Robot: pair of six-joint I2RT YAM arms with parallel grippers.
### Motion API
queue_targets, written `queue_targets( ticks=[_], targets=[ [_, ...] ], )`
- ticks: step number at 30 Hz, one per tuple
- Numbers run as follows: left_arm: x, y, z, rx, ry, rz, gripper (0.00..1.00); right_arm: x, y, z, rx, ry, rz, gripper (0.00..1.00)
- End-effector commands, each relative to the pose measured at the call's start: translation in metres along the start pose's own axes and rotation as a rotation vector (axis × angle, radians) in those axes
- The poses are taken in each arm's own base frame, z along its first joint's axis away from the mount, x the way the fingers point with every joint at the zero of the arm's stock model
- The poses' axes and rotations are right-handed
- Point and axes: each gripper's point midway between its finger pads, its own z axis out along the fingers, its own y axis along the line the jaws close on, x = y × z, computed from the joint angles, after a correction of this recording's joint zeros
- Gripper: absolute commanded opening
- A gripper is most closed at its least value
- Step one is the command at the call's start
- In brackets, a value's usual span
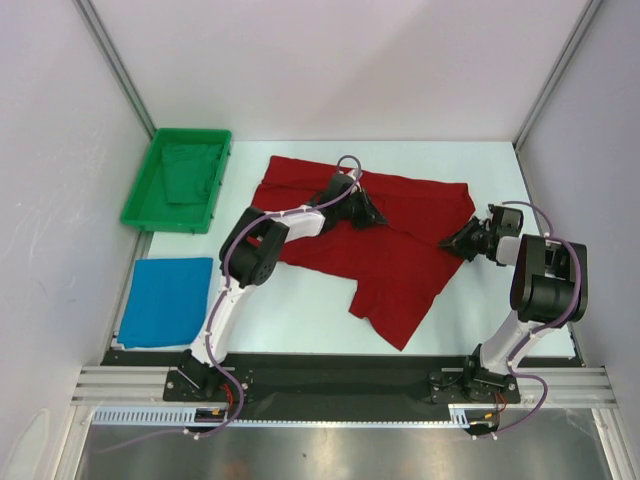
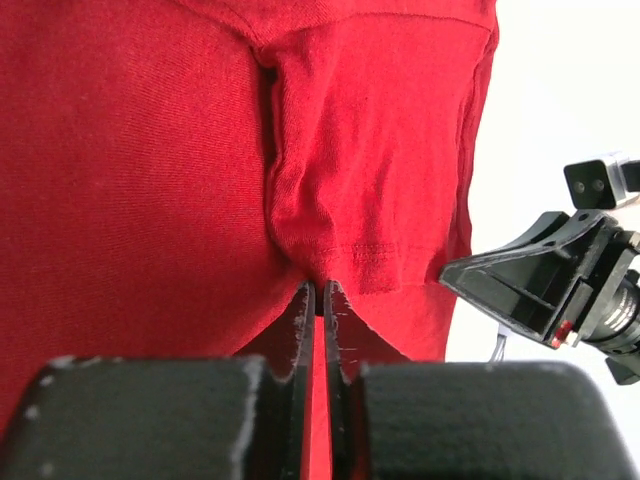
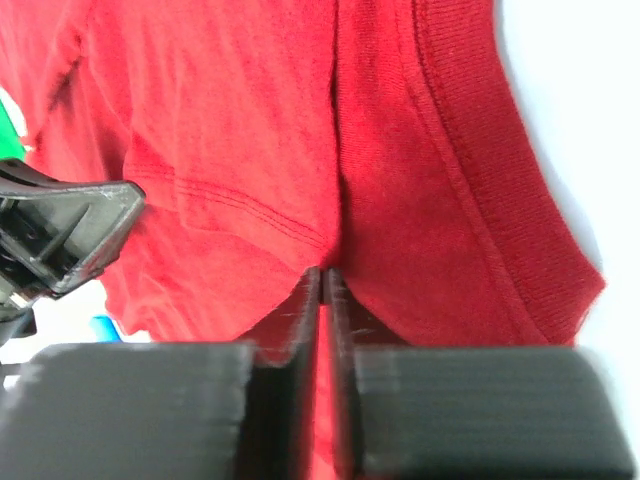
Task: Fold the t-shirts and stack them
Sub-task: Fold the tshirt
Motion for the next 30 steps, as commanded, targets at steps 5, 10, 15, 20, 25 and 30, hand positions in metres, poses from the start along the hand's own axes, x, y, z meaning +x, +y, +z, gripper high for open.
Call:
queue_targets(
  ticks=[5, 10, 15, 20, 25, 30],
  targets=[
    [-0.012, -0.025, -0.008, 0.002, -0.023, 0.084, 0.00, -0.010, 0.020, -0.008, -0.062, -0.029, -0.036, 0.00],
    [-0.017, -0.028, -0.015, -0.018, -0.032, 0.122, 0.00, -0.002, 0.021, -0.027, -0.030, -0.056, -0.051, 0.00],
    [-0.020, -0.031, -0.023, -0.024, -0.043, 0.134, 0.00, 0.009, 0.027, -0.039, -0.043, -0.073, -0.052, 0.00],
    [-0.024, -0.035, -0.034, -0.033, -0.058, 0.156, 0.00, 0.010, 0.032, -0.044, -0.040, -0.088, -0.059, 0.00],
    [-0.021, -0.037, -0.048, -0.032, -0.054, 0.164, 0.00, 0.009, 0.033, -0.044, -0.022, -0.100, -0.074, 0.00],
    [-0.016, -0.038, -0.056, -0.031, -0.045, 0.179, 0.00, 0.011, 0.023, -0.037, 0.001, -0.086, -0.065, 0.00]
  ],
)
